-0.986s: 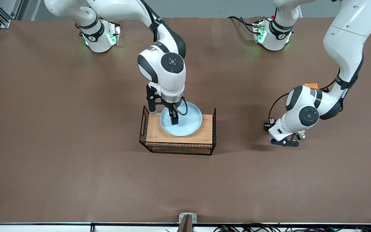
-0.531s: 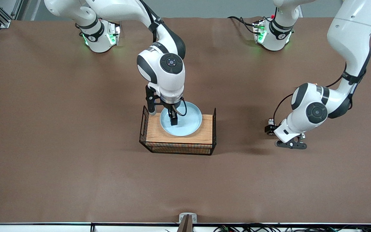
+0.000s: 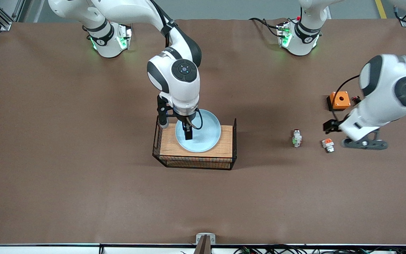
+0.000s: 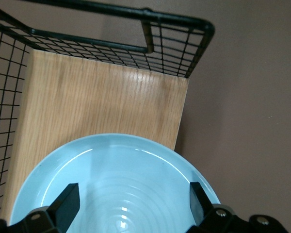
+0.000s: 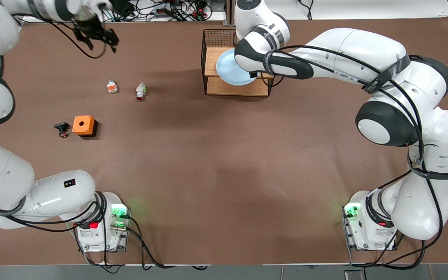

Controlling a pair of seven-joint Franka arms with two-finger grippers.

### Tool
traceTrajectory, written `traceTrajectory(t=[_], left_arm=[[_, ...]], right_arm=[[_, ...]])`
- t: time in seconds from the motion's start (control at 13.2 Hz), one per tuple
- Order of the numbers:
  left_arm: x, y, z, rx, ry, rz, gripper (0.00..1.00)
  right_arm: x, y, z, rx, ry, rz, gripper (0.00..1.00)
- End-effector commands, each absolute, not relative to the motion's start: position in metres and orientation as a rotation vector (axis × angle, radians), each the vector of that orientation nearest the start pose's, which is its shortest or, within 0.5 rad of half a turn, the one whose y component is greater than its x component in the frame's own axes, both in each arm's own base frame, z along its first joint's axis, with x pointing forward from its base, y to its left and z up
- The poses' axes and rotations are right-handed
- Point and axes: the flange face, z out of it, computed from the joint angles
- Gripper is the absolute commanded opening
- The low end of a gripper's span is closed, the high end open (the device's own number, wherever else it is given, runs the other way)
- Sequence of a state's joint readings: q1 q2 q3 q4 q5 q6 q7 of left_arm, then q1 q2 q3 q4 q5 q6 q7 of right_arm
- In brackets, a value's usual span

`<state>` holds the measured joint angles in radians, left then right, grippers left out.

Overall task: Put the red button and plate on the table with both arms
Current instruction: 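Open the left gripper and withdraw while the right gripper grips the plate rim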

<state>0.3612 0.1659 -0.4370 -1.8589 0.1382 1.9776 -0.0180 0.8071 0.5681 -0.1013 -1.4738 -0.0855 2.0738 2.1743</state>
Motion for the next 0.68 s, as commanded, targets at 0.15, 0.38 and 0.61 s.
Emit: traceTrajectory(t=[0.15,0.38,0.61], left_arm=[[0.579,-0.003,0.515,-3.111,0.115,0.008,0.99],[0.570,0.000,0.542,-3.104,0.086,-0.018,1.00],[0.562,0.002,0.562,-3.091,0.067,-0.069,1.00]], right_arm=[[0.533,0.482,0.360,-2.343,2.032,-0.160,1.00],[0.529,0.489,0.368,-2.323,2.039,-0.100,1.00],[0.515,0.503,0.372,-2.343,2.039,-0.045,1.00]])
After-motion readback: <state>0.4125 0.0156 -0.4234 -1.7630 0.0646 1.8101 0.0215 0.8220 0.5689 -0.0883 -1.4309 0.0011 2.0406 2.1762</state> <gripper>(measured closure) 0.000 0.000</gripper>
